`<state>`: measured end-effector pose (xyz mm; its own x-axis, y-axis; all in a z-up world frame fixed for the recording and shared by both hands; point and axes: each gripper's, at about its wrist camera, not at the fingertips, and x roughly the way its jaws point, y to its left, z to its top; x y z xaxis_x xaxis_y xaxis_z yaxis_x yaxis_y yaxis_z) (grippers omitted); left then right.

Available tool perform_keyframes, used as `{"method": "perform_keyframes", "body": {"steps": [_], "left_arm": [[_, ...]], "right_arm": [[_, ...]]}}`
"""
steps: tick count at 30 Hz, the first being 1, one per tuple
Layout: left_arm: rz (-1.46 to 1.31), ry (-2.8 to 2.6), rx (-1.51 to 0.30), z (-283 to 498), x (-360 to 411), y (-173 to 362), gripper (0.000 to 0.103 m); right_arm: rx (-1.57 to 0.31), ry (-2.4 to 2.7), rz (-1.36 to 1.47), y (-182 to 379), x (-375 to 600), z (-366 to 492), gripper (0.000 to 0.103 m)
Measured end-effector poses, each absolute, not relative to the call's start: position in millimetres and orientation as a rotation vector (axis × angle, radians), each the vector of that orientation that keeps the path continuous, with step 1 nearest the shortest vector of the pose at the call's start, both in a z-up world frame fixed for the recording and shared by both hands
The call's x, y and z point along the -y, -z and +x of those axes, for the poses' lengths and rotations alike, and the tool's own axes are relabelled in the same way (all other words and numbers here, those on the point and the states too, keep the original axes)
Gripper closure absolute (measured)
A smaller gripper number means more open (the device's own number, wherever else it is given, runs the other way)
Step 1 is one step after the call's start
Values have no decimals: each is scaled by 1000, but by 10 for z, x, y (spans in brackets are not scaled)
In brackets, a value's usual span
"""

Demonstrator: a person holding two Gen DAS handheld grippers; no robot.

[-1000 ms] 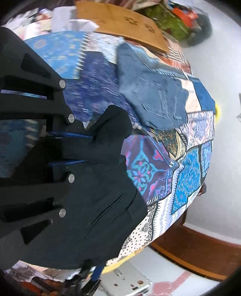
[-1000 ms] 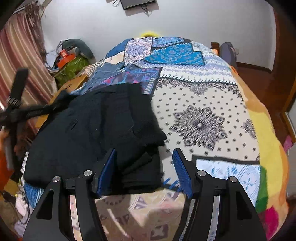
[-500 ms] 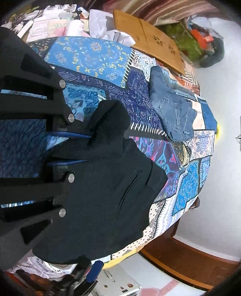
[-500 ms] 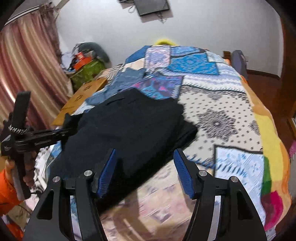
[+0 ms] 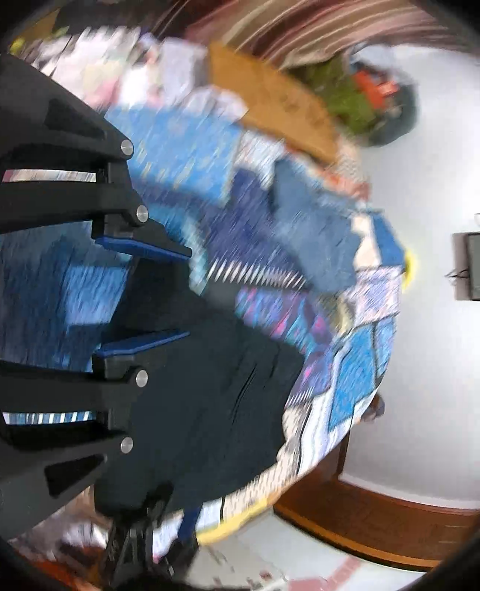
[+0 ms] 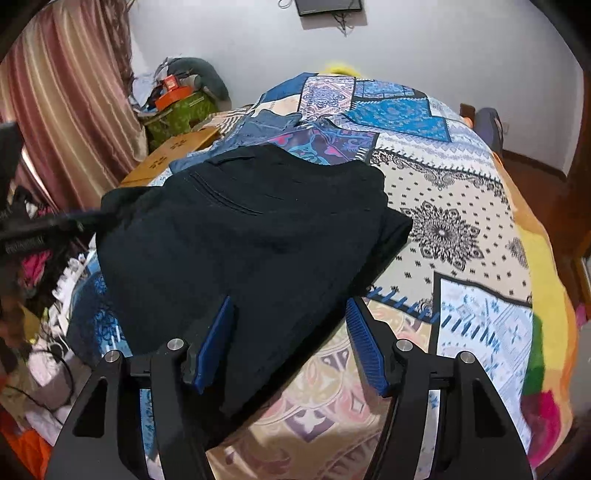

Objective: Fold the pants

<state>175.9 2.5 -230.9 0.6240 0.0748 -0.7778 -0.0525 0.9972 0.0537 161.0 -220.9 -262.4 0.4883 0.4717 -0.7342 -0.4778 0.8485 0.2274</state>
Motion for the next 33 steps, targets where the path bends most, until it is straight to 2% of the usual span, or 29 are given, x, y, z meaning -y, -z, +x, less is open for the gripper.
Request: {"method": "perform_keyframes", "body": {"steps": [5,10,12,15,21,23,26,27,29,31,33], "left_arm": [[45,-13,-933,2047,-179,2206,65],[108,81,-961,2421,48,2247,63],[106,140,-982,2602,164,2280,60],[90,214,-1019,2896,300,2379,46],[48,300,-1167,3531,386,2734,45],[32,332,-1197,3651,379,2816,50],[33,356,-1190,3747,398,2891,59],[43,354,-1173,3753,417,2896,60],[78,350,-1129,3737,469,2876,65],[115,336,-1093,3734,528,2876,66],[139,326,-1086,3748,563,2915,65]], "right_arm": [[-860,-550,-91,2604,2230,1695,44],[-866,-488,-91,2634,2403,1903,44],[-877,-466,-84,2606,2466,1971,44],[-866,-481,10,2480,2612,2070,44],[-832,-471,76,2418,2621,2442,45],[-857,-488,96,2502,2569,2601,51],[-917,-523,121,2676,2466,2798,67],[-931,-530,122,2716,2446,2825,76],[-944,-528,95,2805,2378,2856,78],[-921,-516,63,2806,2388,2842,83],[-922,-504,64,2821,2431,2846,83]]}}
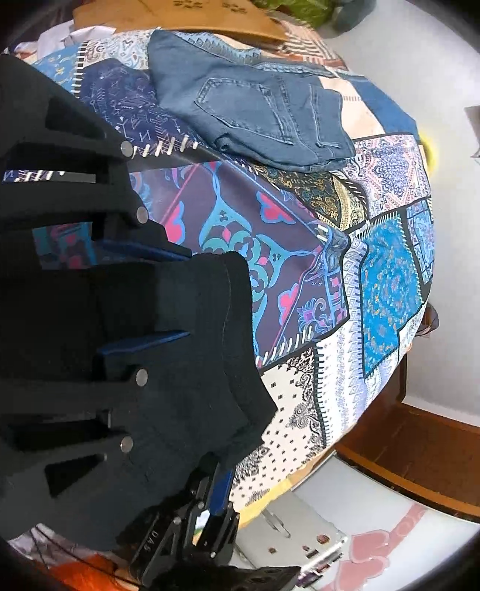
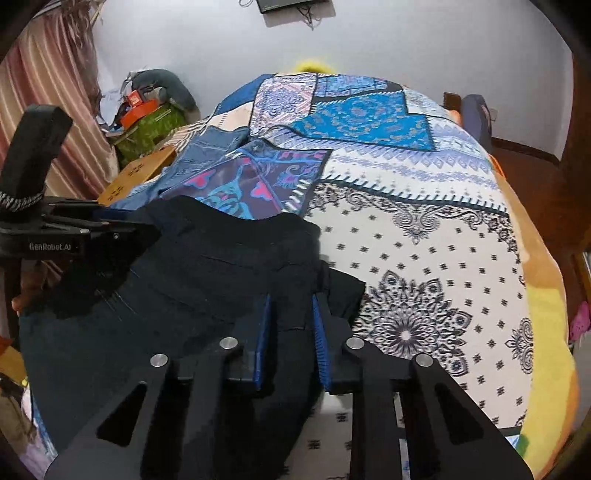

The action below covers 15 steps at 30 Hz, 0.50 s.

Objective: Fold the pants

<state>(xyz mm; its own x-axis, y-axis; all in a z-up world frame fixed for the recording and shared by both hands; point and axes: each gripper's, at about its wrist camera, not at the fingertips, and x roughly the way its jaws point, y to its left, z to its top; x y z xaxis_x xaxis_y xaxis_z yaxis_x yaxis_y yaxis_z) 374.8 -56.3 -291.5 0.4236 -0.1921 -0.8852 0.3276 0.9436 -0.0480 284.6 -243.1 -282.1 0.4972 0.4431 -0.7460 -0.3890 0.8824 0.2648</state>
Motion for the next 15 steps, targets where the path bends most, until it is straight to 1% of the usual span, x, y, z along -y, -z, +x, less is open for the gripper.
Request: {"method": "perform_keyframes", "body": {"steps": [2,4,5,8,10,13,15], "left_arm": [[170,314,-1087,3750,586,2921,63],[184,305,-1083,3718,574,2841,63],[190,297,-1074,3692,564,2776,63],[235,253,-991,3531,537,2510,63],[247,252,-956,3419,535,2357,63],[247,290,-942,3214,562,2254,63],[271,305,-954,3088,628,2312,63]], "right_arm": [[-941,-495,72,2867,2462,2867,83],[-944,-480,64,2821,2470,2838,78],[-942,-478,58,2790,2470,2837,78],[-916,-480,40,2592,2491,2725,76],[-884,-494,32,2437,2481,2626,70],[-839,-540,27,2251,2405,2455,64],[-833,-570,23,2226,2326,2382,64]]}}
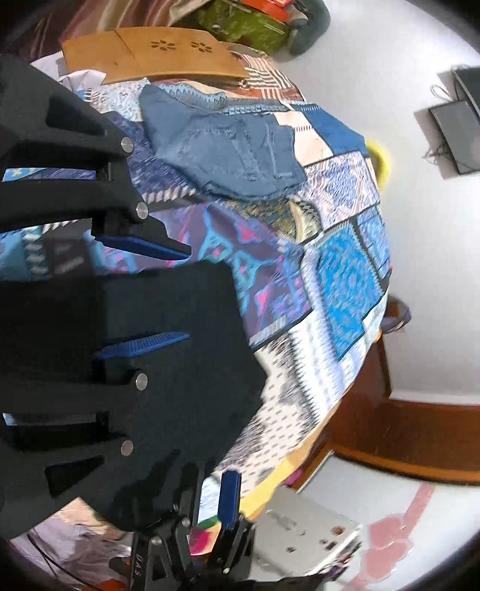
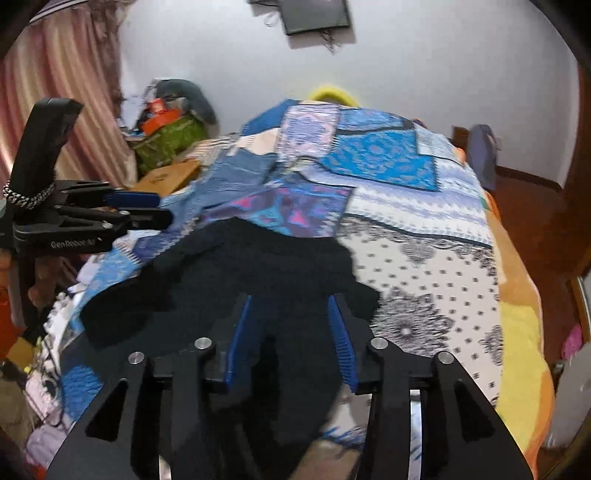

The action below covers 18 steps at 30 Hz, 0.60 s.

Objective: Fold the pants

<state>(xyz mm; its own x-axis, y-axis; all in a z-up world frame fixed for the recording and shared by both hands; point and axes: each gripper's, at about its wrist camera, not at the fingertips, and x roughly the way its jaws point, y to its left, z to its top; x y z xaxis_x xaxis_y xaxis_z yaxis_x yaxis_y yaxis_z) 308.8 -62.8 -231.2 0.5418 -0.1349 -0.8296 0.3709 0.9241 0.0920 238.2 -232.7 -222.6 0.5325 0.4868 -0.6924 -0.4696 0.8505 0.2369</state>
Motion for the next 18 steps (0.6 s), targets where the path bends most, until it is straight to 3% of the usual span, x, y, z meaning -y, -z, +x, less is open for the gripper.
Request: {"method": "perform_keyframes", "body": {"steps": [4,7,15,18], "left_arm": [[299,299,-1043,2944,705,2675,62],[304,278,-1068,2873,668,2886,56],[224,266,-1053,2806,380,2638,52],[226,249,-1047,2839,314,2529,52]], "right_arm": [[-883,-614,-14,2385,2116,2249,64],[-936,-607,-29,2615,2064,2176,63],[-930,-563,-24,2494,2285,2056,63],[-915,-530,-7,2422,2412,2026,53]]}}
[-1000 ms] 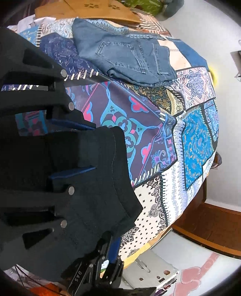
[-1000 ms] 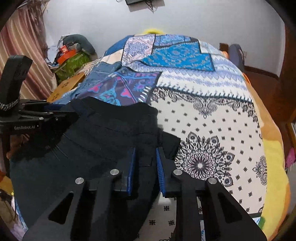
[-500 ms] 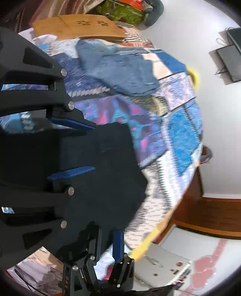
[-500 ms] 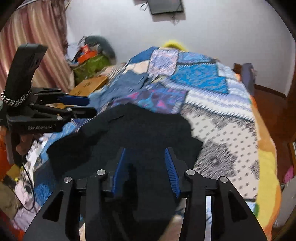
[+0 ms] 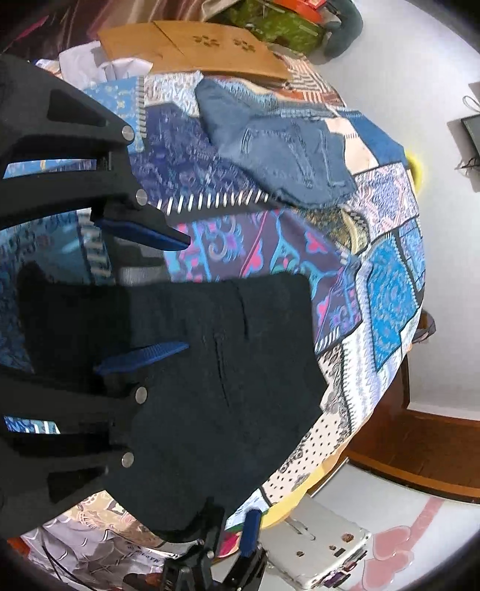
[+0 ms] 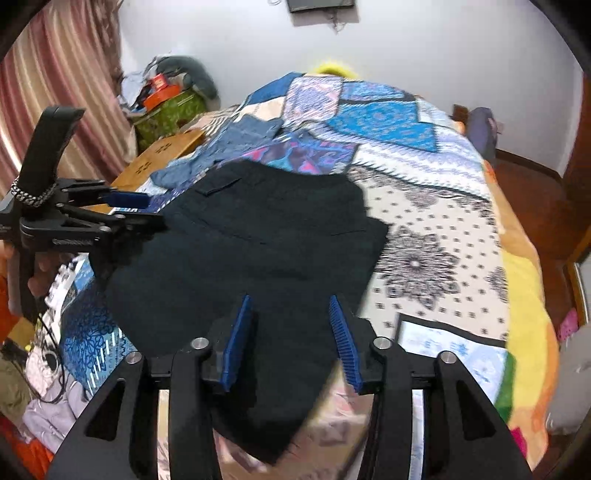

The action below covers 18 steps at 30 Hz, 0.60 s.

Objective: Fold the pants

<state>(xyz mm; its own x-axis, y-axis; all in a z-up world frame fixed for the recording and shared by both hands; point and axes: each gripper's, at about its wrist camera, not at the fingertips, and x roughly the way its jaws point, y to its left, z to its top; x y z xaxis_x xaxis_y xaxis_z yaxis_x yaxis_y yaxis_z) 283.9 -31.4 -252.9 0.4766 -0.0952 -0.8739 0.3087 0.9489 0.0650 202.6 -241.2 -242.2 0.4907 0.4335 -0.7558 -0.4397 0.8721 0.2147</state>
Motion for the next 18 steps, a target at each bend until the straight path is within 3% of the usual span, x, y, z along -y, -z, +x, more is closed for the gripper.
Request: {"method": "perform_keyframes", "body": {"steps": [3,6,12,14,18], "left_arm": [[209,245,-1034,2895,245,2445,51],[169,242,-1029,2995,167,2454,41],[39,308,-1154,3270,111,2784,39],[16,333,-1183,3340,120,2862,33],[-36,379,-1218,3458,120,2937,30]], "right_arm": [[-887,-482,16,2368,2548,2045,51],[-898,-460,32,2406,2595,2117,51],[-969,-476,121,2653,2621,2305,51],[-992,-489,154,2744,2619,2373,51],[-1035,-521,248,2861,2664,2529,41]]}}
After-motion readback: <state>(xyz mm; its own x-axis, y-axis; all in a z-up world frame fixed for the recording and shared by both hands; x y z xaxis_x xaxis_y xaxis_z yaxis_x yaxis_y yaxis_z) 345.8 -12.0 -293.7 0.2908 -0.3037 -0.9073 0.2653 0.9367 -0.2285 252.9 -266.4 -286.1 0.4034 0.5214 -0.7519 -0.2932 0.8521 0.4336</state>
